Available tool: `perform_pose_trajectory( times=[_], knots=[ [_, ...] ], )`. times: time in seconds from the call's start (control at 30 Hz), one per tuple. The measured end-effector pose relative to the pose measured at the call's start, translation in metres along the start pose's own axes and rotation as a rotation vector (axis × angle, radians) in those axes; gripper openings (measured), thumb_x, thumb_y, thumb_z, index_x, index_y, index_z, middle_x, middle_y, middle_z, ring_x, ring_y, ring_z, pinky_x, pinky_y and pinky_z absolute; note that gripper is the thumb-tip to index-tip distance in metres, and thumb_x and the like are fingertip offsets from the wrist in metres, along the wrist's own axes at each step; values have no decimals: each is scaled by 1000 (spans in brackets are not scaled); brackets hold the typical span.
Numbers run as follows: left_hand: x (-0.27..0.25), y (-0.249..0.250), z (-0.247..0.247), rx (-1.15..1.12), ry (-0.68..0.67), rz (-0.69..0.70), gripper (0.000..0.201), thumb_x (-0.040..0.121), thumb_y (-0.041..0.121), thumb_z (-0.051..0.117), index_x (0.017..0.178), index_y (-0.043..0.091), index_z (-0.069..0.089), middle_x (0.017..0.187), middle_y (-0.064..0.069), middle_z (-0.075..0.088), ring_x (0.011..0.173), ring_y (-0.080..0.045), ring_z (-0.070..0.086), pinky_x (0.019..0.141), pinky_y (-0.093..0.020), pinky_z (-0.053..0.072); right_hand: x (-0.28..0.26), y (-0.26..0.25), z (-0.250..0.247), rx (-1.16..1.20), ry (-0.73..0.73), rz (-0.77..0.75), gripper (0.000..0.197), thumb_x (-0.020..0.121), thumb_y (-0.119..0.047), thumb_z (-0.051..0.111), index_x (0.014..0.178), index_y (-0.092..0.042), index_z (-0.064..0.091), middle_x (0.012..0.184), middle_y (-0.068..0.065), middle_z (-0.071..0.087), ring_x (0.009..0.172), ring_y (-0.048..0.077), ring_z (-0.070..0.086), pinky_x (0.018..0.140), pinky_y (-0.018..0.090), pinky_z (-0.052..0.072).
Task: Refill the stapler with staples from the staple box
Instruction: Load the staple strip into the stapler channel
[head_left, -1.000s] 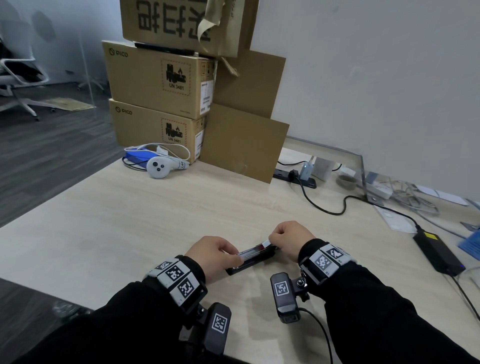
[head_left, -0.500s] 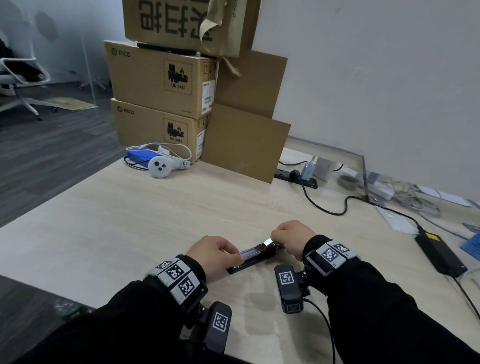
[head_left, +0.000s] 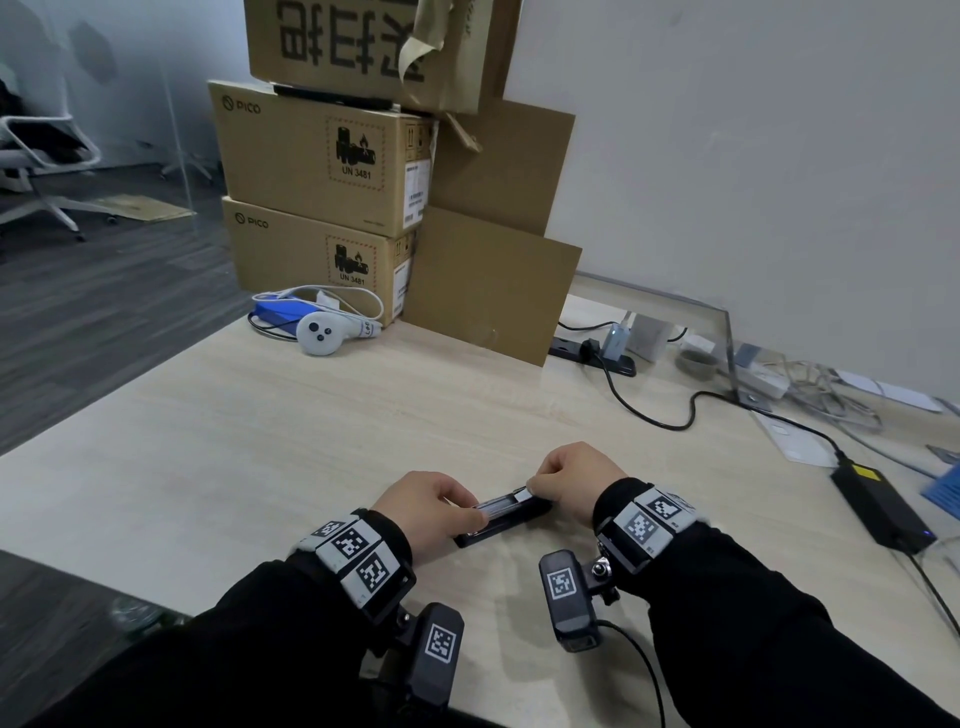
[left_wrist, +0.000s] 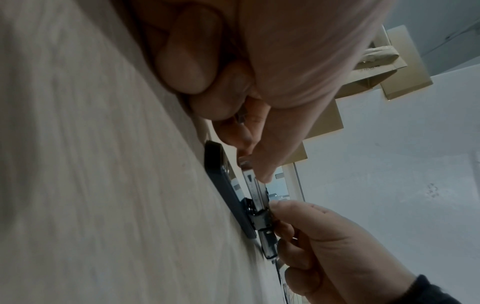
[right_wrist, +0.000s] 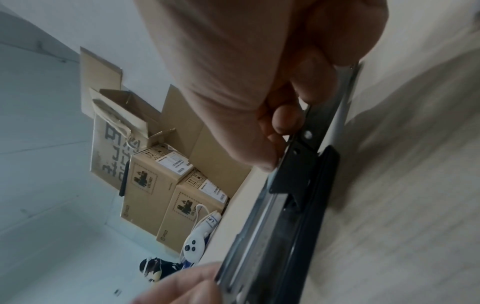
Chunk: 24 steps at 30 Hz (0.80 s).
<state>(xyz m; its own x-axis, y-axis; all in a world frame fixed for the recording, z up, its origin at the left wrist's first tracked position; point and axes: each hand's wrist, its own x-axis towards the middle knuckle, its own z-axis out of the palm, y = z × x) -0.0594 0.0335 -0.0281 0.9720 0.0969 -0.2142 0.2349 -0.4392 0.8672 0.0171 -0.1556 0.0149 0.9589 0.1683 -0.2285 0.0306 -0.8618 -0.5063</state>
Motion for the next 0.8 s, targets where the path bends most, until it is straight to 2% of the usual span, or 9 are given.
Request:
perform_pose_trajectory(
  times=[0.17,0.23,0.37,0.43,0.5,0.53,0.63,0.7,0.8],
  knots=[
    [3,-3,1,-11,14,9,16,72,34,78,81,21,76,79,-4,79,62,-14,64,61,-24,47,-8,-9,6,-51,1,-52,13,78,-34,71,74,-21,71,74,-3,68,72,14,60,66,28,47],
    [4,-5,1,-14,10,11,17,72,35,79,81,21,76,73,0,76,62,-13,64,62,-25,47,-11,-12,8,-72,-6,-66,17,80,-36,69,74,-21,72,73,-2,68,71,14,60,64,27,45],
    [4,-5,1,-76,14,-4,24,73,42,76,78,19,76,60,6,66,57,-13,59,60,-25,44,-16,-15,9,-51,33,-92,25,83,-36,62,79,-14,75,79,4,74,74,18,61,67,29,47],
    [3,-2,0,-186,23,-65,33,81,47,67,83,15,75,57,2,60,45,-13,51,51,-23,40,-17,-16,11,18,63,-128,24,83,-36,62,73,-16,72,70,-2,68,71,16,60,68,30,47],
    [1,3,-4,-328,7,-176,41,93,44,52,94,8,71,58,-4,55,33,-12,40,39,-18,28,-22,-20,17,79,68,-181,20,83,-34,64,68,-21,69,64,-8,63,69,13,59,70,31,49],
    [0,5,-6,-399,-2,-216,44,95,43,46,96,6,69,58,-6,54,31,-12,35,37,-16,23,-25,-23,22,98,67,-215,17,82,-33,64,68,-23,69,65,-9,64,70,12,60,72,31,51],
    [-2,5,-9,-515,-14,-237,45,96,41,38,94,7,66,56,-8,56,35,-13,28,42,-16,18,-35,-32,32,69,56,-317,8,79,-31,65,76,-29,71,68,-10,63,72,10,60,73,31,52],
    [-3,2,-9,-548,-10,-224,44,96,42,36,92,8,64,54,-7,58,37,-14,28,43,-16,17,-39,-39,38,-21,46,-390,12,79,-36,64,86,-30,72,67,-11,56,73,10,56,73,31,49],
    [-2,-3,-10,-551,-12,-207,43,95,44,33,85,11,60,52,-8,48,35,-16,28,43,-16,18,-43,-48,47,-161,29,-496,21,83,-44,61,95,-31,72,76,-10,51,83,14,57,78,33,49]
  ],
)
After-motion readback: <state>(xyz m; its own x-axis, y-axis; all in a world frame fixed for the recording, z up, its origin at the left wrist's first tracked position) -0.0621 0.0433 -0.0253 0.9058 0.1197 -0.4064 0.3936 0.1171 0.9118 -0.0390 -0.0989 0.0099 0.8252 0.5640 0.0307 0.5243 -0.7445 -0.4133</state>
